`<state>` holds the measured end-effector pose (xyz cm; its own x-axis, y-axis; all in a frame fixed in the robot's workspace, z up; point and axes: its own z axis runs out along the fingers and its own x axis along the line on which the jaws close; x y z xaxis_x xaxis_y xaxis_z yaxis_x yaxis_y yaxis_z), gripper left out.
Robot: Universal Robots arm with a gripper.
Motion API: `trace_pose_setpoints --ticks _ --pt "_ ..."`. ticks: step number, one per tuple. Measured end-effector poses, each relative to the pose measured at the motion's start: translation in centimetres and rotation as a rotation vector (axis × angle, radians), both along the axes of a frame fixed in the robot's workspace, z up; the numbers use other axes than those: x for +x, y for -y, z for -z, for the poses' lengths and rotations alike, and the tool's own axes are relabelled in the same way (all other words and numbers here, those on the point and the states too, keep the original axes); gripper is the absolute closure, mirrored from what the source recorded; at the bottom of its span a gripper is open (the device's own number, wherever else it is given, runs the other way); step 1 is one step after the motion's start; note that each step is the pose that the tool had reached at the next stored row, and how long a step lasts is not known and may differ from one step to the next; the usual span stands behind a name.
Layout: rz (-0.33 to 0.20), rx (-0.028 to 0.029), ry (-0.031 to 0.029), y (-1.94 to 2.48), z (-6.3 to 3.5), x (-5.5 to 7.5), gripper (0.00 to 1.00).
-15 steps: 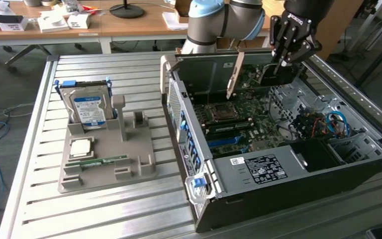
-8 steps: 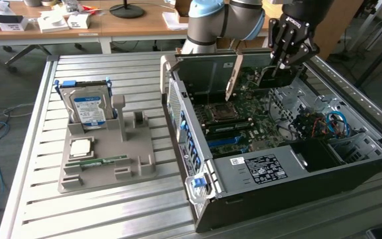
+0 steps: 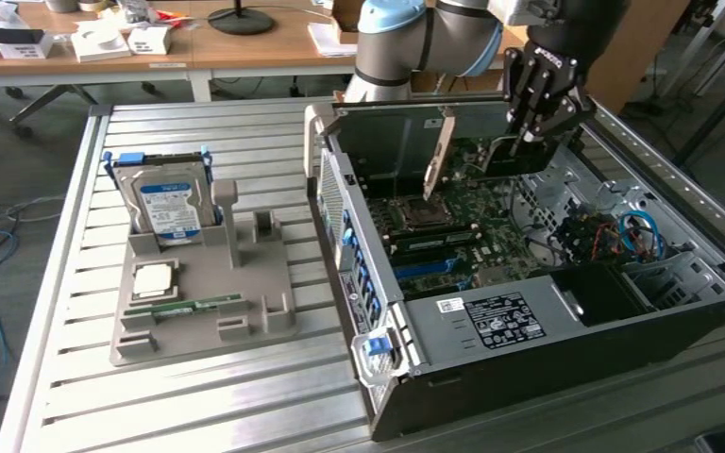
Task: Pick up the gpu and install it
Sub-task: 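Insert the gpu into the slot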
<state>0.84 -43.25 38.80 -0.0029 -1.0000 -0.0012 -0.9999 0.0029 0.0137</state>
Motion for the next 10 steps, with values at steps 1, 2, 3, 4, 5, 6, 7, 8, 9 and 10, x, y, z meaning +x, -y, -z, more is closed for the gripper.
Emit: trace_pose_setpoints --ticks 1,2,3,4,5,6,7,8,9,10 --pt "0.000 0.0000 0.0000 0.00 0.18 0.0 0.74" --pt "0.000 -0.0001 0.0000 0.01 0.36 -0.1 0.74" --pt "0.000 -0.0001 0.0000 0.01 0.53 -0.1 0.74" --pt "0.000 -0.0001 -0.0001 0.01 0.71 -0.1 0.74" --pt "0.000 0.0000 0.0000 0.02 0.91 -0.1 0.74" --pt "0.000 -0.0001 -0.0001 0.02 1.09 -0.1 0.74" --pt "0.000 0.0000 -0.0003 0.04 1.27 -0.2 0.74" --pt "0.000 0.0000 -0.0004 0.05 1.45 -0.2 0.74" --pt "0.000 -0.0001 -0.0005 0.06 1.63 -0.2 0.74" --pt "0.000 0.0000 -0.0008 0.07 1.81 -0.2 0.74"
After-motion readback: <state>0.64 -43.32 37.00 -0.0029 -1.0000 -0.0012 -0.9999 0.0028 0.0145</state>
